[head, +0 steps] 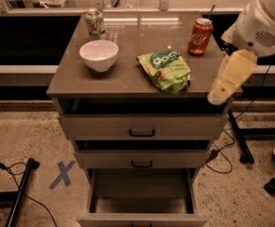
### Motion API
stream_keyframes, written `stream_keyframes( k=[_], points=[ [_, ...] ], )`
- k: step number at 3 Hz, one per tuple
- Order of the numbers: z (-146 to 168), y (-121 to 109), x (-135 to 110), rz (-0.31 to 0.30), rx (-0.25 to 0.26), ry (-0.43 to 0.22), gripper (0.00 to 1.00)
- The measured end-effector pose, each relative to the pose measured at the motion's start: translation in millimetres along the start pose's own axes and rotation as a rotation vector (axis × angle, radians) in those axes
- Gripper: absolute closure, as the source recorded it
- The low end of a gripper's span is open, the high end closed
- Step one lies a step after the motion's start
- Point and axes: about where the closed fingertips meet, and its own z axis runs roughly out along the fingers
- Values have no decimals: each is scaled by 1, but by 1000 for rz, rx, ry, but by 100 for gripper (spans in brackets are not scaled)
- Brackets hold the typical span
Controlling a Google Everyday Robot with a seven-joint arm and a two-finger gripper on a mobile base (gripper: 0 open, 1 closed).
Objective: Place green rice chip bag into bottom drawer
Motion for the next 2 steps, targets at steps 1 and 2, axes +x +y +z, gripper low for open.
stream_keyframes(
  k=[1, 2],
  points=[
    [40, -29, -37, 124, -14, -25, 0],
    [80, -50, -59, 257, 13, -6, 0]
  ],
)
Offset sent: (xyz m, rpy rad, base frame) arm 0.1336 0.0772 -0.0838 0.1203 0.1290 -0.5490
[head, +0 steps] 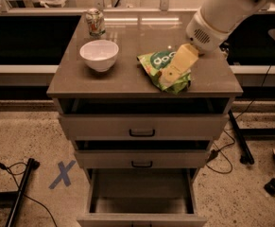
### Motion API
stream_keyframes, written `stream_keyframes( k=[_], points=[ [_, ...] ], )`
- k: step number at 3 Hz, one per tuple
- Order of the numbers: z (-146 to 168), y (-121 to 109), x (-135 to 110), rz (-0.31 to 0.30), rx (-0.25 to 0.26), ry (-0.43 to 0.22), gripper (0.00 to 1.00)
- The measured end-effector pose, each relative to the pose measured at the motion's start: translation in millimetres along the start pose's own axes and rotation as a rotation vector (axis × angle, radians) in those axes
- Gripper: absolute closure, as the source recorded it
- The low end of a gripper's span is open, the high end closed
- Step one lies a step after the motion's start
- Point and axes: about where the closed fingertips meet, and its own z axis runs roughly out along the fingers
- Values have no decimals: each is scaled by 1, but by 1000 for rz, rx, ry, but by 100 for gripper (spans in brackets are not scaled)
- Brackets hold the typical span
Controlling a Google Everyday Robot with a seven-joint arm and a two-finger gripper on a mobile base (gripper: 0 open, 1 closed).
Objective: Place green rice chip bag into bottom drawer
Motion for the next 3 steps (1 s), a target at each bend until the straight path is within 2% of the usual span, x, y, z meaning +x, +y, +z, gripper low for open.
stream_keyframes(
  k=[1, 2, 3],
  points=[
    [37, -4, -12, 134, -4, 30, 0],
    [68, -4, -13, 225, -22, 58, 19],
    [96, 9, -27, 218, -71, 87, 50]
  ],
)
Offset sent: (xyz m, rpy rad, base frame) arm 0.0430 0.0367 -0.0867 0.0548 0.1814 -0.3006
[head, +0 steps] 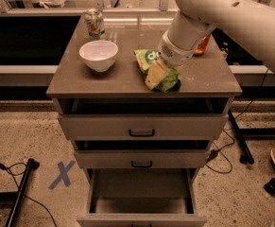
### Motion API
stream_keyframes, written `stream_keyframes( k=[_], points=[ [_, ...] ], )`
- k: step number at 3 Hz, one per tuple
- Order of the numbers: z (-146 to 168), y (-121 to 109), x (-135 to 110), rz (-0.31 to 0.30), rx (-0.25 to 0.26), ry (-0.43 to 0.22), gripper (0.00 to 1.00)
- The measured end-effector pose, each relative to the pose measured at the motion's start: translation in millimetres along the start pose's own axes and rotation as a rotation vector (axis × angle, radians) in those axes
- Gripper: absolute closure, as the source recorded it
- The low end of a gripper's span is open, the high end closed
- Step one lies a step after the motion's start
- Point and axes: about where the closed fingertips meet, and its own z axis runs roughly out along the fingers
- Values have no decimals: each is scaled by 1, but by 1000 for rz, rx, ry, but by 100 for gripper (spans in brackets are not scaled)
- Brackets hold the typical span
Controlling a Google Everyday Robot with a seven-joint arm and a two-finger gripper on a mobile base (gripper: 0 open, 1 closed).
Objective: Place green rice chip bag into bottom drawer
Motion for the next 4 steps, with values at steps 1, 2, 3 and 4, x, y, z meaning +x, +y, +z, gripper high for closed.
stream_keyframes(
  k=[1, 2, 3, 4],
  points=[
    [9, 7, -6, -36, -29, 13, 73],
    [7, 7, -6, -36, -29, 13, 96],
    [-10, 5, 1, -113, -20, -34, 100],
    [-74, 11, 37, -216, 19, -157, 100]
  ],
)
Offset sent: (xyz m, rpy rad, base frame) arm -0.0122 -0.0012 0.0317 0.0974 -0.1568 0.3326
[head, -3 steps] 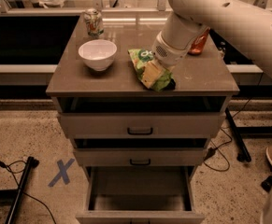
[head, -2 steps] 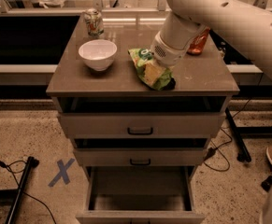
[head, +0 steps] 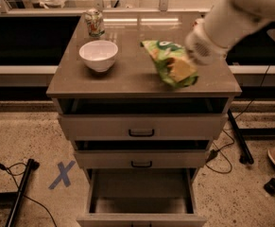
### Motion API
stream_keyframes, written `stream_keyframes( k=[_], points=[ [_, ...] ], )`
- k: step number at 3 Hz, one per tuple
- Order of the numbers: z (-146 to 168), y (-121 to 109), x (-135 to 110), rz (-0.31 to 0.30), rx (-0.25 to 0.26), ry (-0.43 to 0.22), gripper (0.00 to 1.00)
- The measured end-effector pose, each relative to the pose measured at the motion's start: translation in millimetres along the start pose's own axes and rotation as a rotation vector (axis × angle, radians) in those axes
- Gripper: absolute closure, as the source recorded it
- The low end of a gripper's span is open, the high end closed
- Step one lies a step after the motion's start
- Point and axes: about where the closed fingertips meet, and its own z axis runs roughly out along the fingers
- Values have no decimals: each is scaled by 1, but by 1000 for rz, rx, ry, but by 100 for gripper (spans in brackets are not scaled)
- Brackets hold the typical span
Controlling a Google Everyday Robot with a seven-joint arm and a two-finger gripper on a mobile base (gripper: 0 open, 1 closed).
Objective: Place green rice chip bag into bottom drawer
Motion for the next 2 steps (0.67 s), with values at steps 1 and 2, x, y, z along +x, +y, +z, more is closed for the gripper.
stream_keyframes(
  k=[1, 2],
  points=[
    [-68, 11, 48, -58, 26, -40, 100],
    [-108, 24, 101, -87, 15, -108, 100]
  ],
)
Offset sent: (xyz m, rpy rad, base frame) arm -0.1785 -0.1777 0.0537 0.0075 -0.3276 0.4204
